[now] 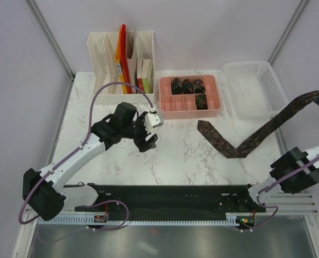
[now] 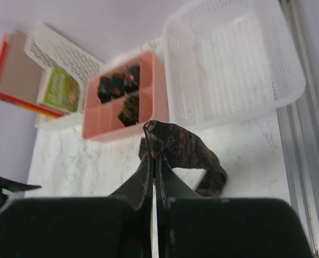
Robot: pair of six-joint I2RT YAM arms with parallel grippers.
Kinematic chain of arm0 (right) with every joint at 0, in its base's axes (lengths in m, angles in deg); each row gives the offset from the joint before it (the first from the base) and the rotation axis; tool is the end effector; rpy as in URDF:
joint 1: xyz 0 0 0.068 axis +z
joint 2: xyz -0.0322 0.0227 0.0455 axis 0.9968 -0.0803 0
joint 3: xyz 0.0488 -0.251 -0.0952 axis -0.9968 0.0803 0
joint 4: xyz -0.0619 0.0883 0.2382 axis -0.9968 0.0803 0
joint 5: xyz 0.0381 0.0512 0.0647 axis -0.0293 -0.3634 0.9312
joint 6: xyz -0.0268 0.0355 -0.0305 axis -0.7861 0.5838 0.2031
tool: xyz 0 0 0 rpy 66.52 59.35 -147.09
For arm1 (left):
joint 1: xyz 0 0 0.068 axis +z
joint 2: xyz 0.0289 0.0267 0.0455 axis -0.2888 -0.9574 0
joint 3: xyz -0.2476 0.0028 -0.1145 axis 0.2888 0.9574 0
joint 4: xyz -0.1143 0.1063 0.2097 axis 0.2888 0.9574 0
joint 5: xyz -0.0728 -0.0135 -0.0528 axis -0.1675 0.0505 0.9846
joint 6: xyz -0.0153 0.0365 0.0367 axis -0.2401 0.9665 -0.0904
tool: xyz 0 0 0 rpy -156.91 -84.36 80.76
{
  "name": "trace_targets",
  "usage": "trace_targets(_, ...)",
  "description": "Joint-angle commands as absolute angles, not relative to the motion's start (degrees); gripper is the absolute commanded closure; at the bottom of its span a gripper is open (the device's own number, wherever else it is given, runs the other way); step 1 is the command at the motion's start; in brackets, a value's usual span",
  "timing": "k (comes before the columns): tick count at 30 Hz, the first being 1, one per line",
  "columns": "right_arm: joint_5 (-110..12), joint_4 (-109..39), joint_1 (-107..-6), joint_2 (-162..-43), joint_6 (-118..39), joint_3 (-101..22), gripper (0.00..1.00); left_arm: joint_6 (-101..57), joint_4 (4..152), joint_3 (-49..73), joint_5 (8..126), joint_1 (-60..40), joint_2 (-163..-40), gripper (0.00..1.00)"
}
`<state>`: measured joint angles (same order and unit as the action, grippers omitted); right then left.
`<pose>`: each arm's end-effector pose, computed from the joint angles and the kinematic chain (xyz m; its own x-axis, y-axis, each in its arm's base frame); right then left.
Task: Roll the ties
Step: Flatten out the tie at the center of the board.
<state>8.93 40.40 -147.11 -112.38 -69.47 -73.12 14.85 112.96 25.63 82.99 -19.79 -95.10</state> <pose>0.1647 -0.2379 0.4337 -0.4278 0.4484 -0.7848 -0.0234 0.8625 0.5055 0.1969 -0.1643 0.3003 -0.1600 0.6119 -0.7746 0.9444 0.3232 0.0602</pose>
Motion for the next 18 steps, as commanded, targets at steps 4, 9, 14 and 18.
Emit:
trace_targets(4,24.5,5.2,-156.2,-112.3,-5.7,-88.6,1.00,8.7,111.0,24.0,83.7,-15.4,-91.7,0.17)
trace_targets(9,20.7,-62.7,-149.8,-100.8,37.0,-68.3,1.00,4.0,109.6,23.2,88.9,-10.0,-92.0,0.18)
trace_targets(14,11.4,-29.9,-128.6,-94.1,5.0,-60.9,1.00,3.0,109.6,23.8,89.3,-9.0,-91.4,0.18)
trace_targets(18,-1.4,-10.8,-113.2,-95.0,-12.4,-57.7,1.00,2.9,109.6,25.0,88.2,-8.5,-90.0,0.18)
